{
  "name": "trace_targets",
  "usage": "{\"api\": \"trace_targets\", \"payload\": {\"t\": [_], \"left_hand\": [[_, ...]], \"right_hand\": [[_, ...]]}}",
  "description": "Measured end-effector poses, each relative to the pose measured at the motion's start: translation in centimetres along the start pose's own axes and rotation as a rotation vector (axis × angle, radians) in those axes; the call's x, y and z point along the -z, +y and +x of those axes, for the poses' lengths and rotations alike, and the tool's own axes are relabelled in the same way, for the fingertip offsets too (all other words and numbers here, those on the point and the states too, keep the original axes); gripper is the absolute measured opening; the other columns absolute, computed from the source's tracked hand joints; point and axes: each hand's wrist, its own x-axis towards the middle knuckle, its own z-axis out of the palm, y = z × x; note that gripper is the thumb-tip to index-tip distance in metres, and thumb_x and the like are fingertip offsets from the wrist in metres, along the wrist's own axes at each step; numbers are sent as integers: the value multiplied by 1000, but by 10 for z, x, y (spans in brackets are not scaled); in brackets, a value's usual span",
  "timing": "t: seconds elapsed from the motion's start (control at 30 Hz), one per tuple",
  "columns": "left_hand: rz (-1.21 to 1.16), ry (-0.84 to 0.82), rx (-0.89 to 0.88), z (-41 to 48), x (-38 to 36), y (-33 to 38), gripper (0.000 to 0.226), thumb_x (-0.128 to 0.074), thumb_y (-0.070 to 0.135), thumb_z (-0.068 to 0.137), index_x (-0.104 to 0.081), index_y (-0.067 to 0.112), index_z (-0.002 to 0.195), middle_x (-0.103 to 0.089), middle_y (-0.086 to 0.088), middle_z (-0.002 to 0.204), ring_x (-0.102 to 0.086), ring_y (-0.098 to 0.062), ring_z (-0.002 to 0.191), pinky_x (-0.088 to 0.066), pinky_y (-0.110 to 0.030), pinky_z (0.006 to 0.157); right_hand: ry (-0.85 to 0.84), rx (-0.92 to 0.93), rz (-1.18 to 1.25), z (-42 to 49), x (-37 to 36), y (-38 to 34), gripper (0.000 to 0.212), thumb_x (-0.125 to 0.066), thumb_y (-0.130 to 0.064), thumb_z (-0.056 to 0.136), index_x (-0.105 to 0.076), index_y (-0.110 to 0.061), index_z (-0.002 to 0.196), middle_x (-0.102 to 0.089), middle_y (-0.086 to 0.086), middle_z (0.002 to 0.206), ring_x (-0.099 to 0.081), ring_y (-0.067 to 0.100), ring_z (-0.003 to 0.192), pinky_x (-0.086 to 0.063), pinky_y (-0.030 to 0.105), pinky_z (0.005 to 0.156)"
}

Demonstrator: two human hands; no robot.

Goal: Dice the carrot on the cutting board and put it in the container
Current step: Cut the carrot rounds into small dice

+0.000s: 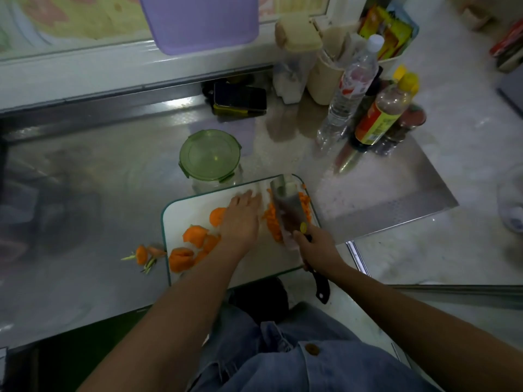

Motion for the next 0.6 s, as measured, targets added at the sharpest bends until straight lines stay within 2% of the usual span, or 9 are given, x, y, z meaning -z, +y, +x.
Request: {"api": "trace_targets", "payload": {"t": [0.07, 0.13, 0.2, 0.37, 0.43, 0.6], "left_hand": [[42, -18, 14, 7, -1, 1, 50, -39, 11, 96, -33, 14, 145, -33, -12, 149, -33, -31, 131, -27, -35, 107], [50, 7, 33, 11, 1, 4, 37, -40, 9, 95, -49, 12, 131, -45, -14, 132, -42, -31, 117, -35, -36, 95], [32, -4, 48, 13, 3, 6, 27, -42, 7, 93, -58, 11, 115, -49, -14, 118, -49, -31, 108, -39, -36, 87], [-85, -7, 92, 4, 3, 1, 14, -54, 7, 85, -65, 11, 93, -54, -13, 102, -57, -30, 91, -43, -35, 77], [-123, 2, 90, -3, 3, -3, 11, -58, 9, 82, -66, 10, 90, -55, -13, 98, -58, -31, 87, -43, -35, 75], [-135, 12, 96, -13, 6, -11, 11, -64, 17, 81, -69, 12, 90, -58, -12, 99, -59, -31, 89, -46, -35, 76]], "right_hand": [[-6, -2, 3, 1, 0, 0, 24, -49, -18, 96, -47, -17, 72, -47, 4, 51, -49, 20, 37, -47, 33, 42], [-16, 3, -15, 2, 0, -1, 26, -48, -18, 96, -45, -22, 71, -47, 2, 53, -49, 20, 37, -46, 31, 42], [-28, 15, -39, 3, -1, -1, 26, -48, -20, 96, -44, -23, 71, -47, 2, 53, -50, 20, 37, -46, 31, 43], [-30, 77, -96, 3, 0, -4, 28, -49, -21, 96, -45, -29, 69, -49, -1, 51, -48, 9, 33, -43, 26, 41], [-31, 90, -116, 5, 0, -5, 29, -50, -21, 96, -44, -29, 68, -49, -2, 52, -49, 10, 35, -44, 27, 42], [-37, 97, -175, 12, -3, -3, 31, -51, -23, 95, -42, -31, 67, -47, -6, 56, -53, 22, 55, -50, 39, 61]]}}
